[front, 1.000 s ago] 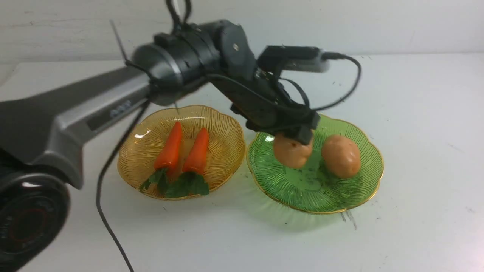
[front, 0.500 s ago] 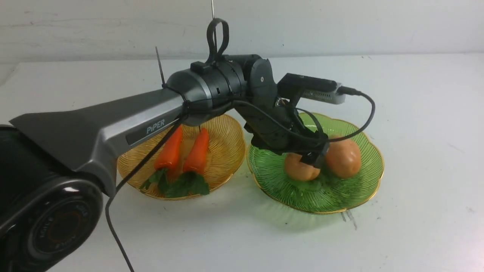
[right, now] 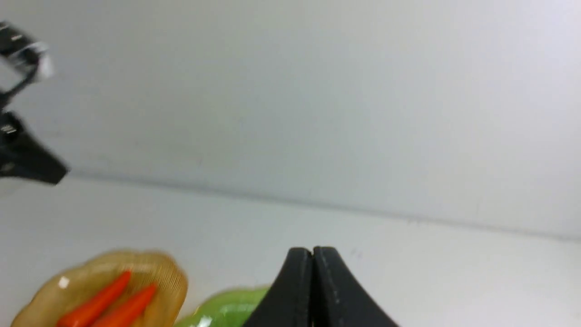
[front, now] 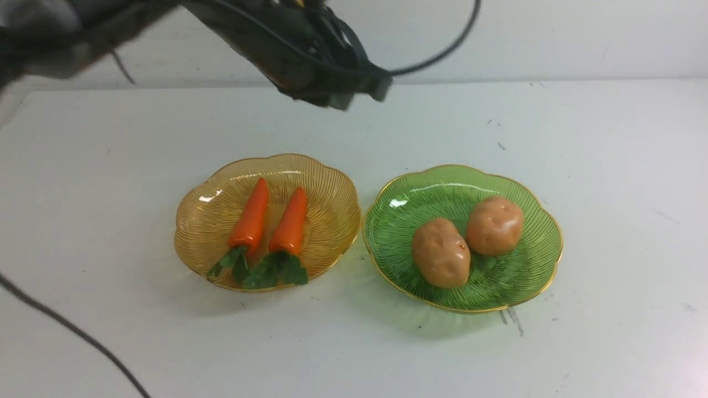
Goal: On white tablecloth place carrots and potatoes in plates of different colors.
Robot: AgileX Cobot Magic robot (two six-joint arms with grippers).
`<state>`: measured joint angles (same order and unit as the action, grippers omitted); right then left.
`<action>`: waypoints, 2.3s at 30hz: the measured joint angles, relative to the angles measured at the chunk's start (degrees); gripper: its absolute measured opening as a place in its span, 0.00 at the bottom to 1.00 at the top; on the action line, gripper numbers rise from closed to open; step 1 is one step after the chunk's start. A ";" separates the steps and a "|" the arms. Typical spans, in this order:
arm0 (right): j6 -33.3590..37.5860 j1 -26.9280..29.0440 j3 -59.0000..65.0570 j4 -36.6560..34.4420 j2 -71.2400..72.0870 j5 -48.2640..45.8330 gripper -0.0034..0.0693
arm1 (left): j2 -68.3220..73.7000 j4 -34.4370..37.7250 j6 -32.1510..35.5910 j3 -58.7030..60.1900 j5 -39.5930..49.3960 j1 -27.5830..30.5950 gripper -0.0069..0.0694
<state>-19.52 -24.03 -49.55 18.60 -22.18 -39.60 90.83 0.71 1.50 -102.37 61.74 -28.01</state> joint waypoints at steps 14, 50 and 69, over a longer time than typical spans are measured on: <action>-23.43 0.17 19.09 25.91 12.06 31.28 0.03 | -41.60 -4.49 -3.89 34.71 -4.11 0.00 0.09; -24.54 0.21 19.47 37.07 12.06 35.63 0.03 | -76.24 -5.12 -12.54 70.44 -29.88 0.00 0.09; -24.54 0.21 19.51 37.07 12.06 35.69 0.03 | -91.36 -2.54 -2.61 103.85 -45.16 26.97 0.09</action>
<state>-44.06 -23.82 -30.03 55.67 -10.12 -3.91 -0.54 -1.84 -1.10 1.48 16.58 -1.04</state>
